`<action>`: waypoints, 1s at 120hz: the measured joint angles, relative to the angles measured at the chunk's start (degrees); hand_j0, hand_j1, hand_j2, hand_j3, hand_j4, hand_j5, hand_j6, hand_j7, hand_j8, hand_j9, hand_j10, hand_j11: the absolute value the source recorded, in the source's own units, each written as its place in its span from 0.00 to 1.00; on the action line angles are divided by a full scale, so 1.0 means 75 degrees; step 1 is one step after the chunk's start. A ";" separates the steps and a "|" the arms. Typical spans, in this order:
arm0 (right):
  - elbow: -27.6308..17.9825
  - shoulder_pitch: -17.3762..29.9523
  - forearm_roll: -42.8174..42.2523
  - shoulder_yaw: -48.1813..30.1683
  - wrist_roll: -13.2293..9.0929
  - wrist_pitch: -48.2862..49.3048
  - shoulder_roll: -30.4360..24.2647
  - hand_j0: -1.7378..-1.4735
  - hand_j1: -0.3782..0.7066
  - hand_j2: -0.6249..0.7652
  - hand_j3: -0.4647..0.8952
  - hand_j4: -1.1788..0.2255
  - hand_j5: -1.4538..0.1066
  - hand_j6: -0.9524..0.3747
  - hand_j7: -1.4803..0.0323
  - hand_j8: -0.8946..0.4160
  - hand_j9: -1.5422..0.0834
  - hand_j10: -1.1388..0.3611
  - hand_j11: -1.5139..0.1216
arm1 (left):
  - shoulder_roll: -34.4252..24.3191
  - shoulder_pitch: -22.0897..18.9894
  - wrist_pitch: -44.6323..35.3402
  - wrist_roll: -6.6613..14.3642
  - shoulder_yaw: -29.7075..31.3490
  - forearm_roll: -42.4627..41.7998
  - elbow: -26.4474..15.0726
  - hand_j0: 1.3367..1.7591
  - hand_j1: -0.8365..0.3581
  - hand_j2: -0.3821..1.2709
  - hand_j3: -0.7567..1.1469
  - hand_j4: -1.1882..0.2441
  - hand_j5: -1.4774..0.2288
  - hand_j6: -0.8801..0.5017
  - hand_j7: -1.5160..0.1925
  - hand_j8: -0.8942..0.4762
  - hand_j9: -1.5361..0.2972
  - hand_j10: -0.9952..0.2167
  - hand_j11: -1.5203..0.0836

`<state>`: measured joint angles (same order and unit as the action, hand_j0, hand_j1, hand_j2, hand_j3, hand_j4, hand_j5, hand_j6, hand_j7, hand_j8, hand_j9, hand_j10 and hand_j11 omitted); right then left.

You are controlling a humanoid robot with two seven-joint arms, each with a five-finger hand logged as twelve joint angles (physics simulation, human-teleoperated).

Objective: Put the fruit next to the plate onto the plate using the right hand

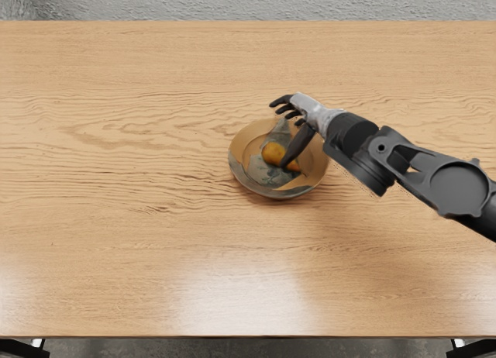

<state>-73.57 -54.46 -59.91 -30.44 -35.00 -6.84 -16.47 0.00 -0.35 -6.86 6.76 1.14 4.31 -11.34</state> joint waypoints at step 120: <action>-0.0965 0.4874 0.6469 -0.7364 0.0000 0.5577 -0.1830 0.30 0.07 0.44 0.34 0.81 0.90 0.69 0.94 0.65 0.91 0.73 0.89 | 0.0000 0.0469 0.0115 -0.0001 -0.0031 0.0036 -0.0229 0.76 0.99 0.23 0.40 0.83 0.86 0.63 0.88 0.65 0.83 0.82 0.94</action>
<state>-80.81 -17.91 -11.39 -85.67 -35.00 34.99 -30.19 0.00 3.16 -5.99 6.76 0.90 4.58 -13.06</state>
